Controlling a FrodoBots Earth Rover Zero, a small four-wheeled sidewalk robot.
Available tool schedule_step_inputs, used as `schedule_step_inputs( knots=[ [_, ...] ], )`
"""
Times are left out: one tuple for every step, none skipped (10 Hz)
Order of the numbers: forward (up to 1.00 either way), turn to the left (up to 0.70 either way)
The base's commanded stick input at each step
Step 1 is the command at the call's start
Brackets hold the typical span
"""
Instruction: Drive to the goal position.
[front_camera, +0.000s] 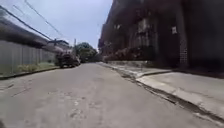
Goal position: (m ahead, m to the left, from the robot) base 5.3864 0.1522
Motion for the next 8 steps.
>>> schedule_step_inputs(
  knots=[
    [1.00,0.11],
    [1.00,0.11],
    [1.00,0.11],
    [1.00,0.11],
    [1.00,0.11],
    [1.00,0.11],
    [1.00,0.11],
    [1.00,0.11]
  ],
)
